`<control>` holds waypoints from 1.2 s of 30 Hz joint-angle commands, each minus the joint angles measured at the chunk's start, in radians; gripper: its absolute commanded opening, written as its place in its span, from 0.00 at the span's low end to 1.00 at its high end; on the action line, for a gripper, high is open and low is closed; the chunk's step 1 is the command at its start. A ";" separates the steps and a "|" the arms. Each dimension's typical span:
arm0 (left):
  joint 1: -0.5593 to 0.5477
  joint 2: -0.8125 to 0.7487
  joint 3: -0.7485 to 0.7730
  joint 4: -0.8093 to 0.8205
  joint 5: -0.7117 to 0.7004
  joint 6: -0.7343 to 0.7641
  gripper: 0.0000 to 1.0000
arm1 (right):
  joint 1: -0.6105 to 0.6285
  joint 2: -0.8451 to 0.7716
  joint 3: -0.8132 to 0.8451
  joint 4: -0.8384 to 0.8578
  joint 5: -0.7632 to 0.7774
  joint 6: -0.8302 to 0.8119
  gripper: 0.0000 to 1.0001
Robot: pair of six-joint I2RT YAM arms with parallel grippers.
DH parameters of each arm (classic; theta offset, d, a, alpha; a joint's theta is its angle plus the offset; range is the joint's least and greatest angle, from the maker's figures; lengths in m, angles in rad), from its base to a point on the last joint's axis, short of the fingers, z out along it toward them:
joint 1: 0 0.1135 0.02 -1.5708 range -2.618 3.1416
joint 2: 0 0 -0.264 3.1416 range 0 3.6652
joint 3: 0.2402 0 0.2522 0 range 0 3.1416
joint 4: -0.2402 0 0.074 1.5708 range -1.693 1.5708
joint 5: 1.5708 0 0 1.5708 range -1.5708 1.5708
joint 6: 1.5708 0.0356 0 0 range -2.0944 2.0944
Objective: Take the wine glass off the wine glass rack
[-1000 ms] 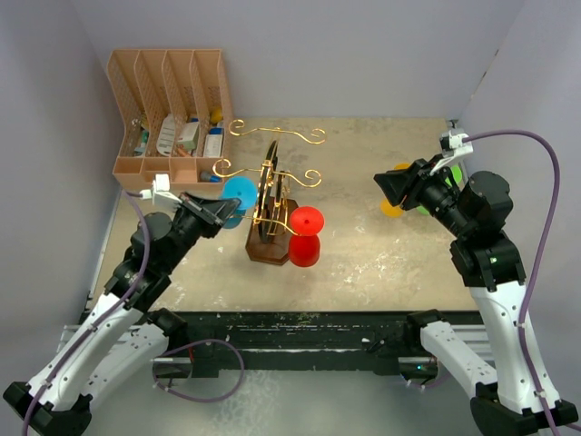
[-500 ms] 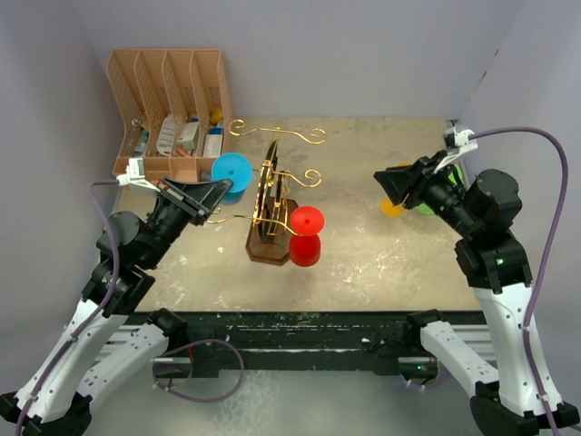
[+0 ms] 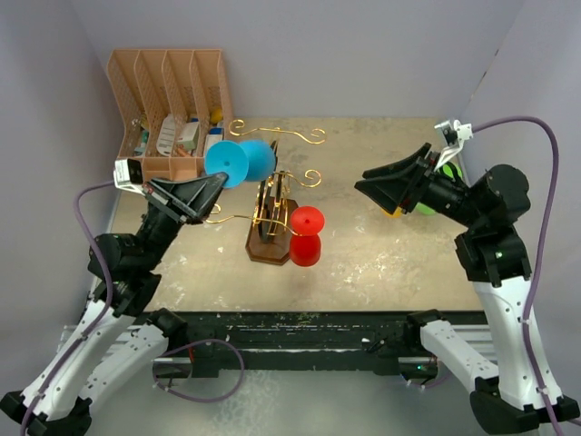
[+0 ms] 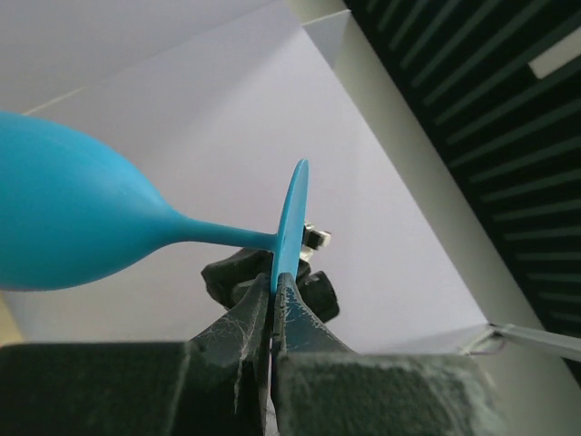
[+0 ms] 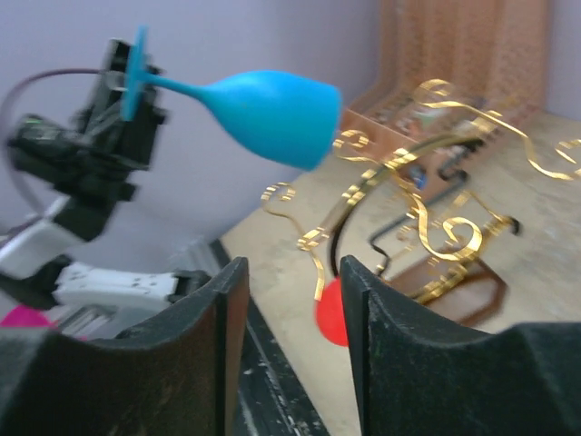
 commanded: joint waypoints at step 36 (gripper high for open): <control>-0.001 0.211 0.036 1.252 0.541 -0.355 0.00 | 0.138 0.332 0.266 1.132 -0.498 0.679 0.65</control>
